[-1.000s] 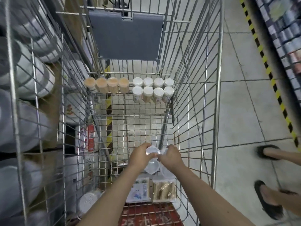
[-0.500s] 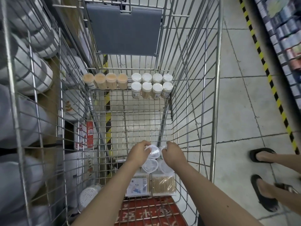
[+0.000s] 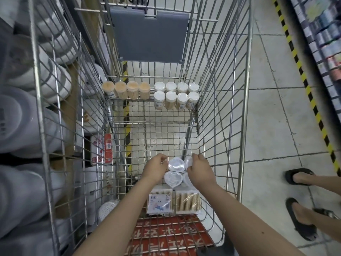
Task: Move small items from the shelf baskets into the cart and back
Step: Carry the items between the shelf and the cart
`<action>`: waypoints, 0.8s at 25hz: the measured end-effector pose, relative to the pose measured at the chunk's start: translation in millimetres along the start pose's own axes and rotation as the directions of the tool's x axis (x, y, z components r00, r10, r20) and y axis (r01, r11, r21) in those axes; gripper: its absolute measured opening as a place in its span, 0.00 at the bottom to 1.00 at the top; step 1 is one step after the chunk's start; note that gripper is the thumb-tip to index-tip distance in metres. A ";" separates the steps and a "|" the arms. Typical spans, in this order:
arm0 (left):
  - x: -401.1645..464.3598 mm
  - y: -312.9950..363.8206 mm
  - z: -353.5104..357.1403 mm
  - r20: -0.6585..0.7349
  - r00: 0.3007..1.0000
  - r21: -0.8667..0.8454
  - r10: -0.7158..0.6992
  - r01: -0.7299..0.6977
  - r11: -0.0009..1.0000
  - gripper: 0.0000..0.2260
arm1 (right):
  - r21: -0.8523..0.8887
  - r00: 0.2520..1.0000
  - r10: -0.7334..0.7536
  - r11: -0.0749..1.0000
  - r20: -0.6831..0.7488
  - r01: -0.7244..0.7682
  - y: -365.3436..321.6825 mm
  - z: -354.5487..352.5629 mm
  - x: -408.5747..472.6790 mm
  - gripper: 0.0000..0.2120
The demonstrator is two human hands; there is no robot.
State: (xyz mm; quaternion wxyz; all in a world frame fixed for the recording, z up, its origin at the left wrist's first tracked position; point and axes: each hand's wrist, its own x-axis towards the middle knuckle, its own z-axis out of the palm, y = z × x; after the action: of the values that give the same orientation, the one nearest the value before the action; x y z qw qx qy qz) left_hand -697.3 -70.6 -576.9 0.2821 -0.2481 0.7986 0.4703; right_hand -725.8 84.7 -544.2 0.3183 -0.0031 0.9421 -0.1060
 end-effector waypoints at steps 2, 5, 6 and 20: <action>-18.5 3.8 -11.9 -0.013 1.000 -0.003 -0.004 0.004 1.000 0.13 | -0.016 0.998 -0.048 0.999 -0.033 0.048 -5.5 -13.0 -12.6 0.20; -63.7 11.8 -36.1 -0.020 1.000 0.049 -0.012 0.013 0.999 0.12 | 0.016 0.985 -0.173 0.985 -0.022 0.173 -14.8 -39.6 -44.0 0.18; -83.5 14.5 -44.8 -0.021 1.000 0.076 -0.016 0.018 0.997 0.12 | 0.013 0.975 -0.223 0.975 -0.002 0.223 -16.5 -48.8 -58.4 0.18; -431.5 51.1 -36.2 -0.570 0.820 0.001 -0.057 0.069 0.998 0.13 | 0.150 0.763 -0.624 0.781 0.169 0.606 9.4 -164.9 -247.1 0.12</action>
State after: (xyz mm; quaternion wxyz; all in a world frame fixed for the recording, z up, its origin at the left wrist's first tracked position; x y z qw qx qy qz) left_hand -429.2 -24.1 -236.1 0.0489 -0.4003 0.8428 0.3566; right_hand -627.1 144.6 -270.3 0.3631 -0.3091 0.8445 -0.2440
